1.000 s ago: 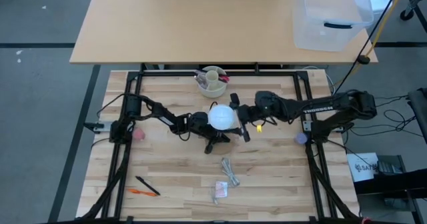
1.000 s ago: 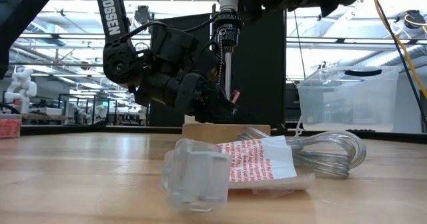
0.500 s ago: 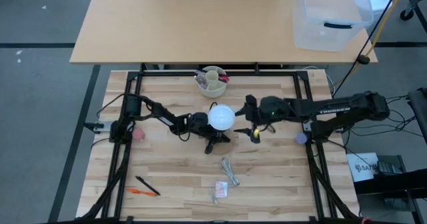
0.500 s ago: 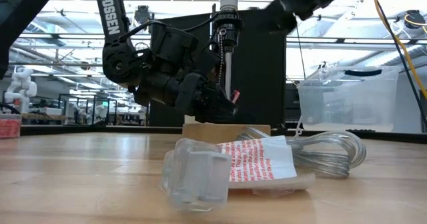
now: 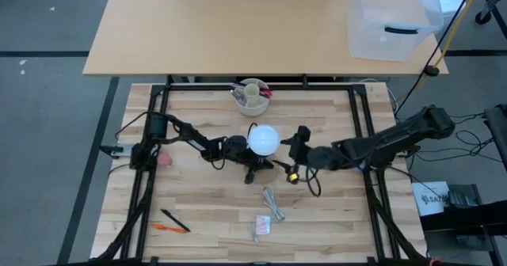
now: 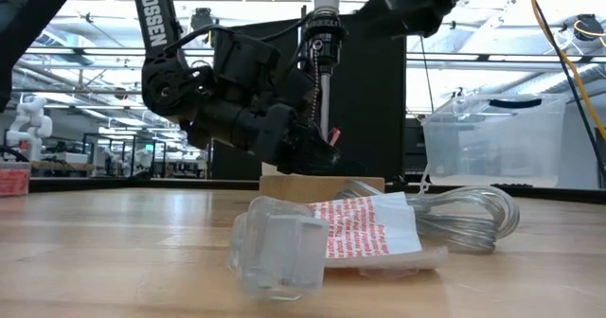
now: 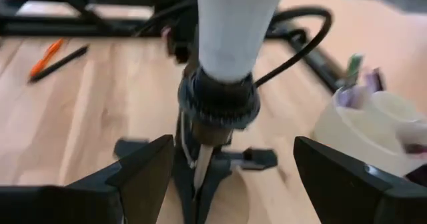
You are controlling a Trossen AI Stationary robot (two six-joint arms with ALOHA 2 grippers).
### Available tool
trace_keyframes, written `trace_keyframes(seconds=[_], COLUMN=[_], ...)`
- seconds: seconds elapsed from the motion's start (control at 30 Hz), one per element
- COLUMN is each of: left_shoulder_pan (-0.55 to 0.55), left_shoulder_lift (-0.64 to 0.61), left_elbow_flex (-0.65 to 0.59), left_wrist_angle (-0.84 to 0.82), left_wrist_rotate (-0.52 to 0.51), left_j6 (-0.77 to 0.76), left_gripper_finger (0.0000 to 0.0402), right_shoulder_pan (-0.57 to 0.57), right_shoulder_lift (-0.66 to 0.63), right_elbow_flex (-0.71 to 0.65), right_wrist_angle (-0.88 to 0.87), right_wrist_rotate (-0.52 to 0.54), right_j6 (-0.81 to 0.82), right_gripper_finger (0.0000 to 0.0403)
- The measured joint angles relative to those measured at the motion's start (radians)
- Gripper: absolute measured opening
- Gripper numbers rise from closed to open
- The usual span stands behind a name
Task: Screw lightbulb
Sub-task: Remove the lightbulb from the wooden lamp
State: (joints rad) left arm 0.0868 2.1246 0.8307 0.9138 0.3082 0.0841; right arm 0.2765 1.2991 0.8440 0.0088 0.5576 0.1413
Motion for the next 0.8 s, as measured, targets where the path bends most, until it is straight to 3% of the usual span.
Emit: trace_keyframes(seconds=[0.17, 0.43, 0.8], left_shoulder_pan=[-0.001, -0.004, -0.005], left_shoulder_lift=[0.000, 0.000, 0.000], left_elbow_flex=[0.002, 0.001, 0.002], left_wrist_angle=[0.009, 0.018, 0.024], left_wrist_rotate=[-0.082, -0.175, -0.327], left_j6=[-0.017, -0.049, -0.091], left_gripper_finger=[0.0018, 0.0018, 0.0018], right_shoulder_pan=[0.034, 0.032, -0.006], right_shoulder_lift=[0.109, 0.294, 0.330], right_elbow_flex=[0.000, -0.002, -0.001], right_wrist_angle=[0.141, 0.506, 0.918], right_wrist_rotate=[0.121, 0.329, 0.384], right_j6=[0.029, -0.025, -0.273], right_gripper_finger=[0.0301, 0.0301, 0.0301])
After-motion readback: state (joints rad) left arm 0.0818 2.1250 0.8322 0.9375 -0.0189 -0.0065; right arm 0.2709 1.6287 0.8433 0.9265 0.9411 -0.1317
